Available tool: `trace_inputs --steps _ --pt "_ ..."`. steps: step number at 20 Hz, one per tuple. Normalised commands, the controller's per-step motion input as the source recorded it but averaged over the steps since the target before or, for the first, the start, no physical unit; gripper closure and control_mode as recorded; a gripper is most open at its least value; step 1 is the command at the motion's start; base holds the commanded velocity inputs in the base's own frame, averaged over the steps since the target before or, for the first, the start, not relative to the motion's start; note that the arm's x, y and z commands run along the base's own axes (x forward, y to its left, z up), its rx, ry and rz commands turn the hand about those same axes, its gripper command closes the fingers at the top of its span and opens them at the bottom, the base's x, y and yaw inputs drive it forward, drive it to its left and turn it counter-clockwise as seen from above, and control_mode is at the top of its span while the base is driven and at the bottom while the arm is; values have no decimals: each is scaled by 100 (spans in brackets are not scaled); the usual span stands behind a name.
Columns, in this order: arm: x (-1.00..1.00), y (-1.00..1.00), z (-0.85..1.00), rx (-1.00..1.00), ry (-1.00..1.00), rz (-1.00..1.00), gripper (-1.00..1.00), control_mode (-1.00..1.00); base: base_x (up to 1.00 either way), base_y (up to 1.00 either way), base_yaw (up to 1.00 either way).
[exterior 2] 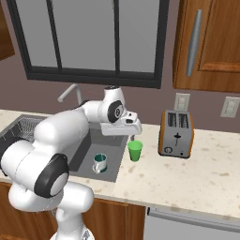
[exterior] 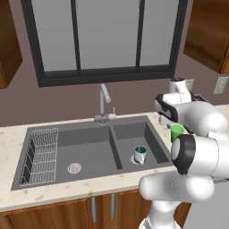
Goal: Move any existing items from the left basin to the right basin for drying. Then move the cup from the counter to the left basin of the sink for washing.
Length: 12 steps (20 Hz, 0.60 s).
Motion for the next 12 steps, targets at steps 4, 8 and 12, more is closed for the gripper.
trace_inputs --steps 4,8,12 --pt "0 -2 -2 0 0 0 -100 -100 0 0 0" --pt "5 0 -6 1 0 0 -100 -100 0 0 0" --pt "5 0 -6 2 0 0 -100 -100 0 0 0"
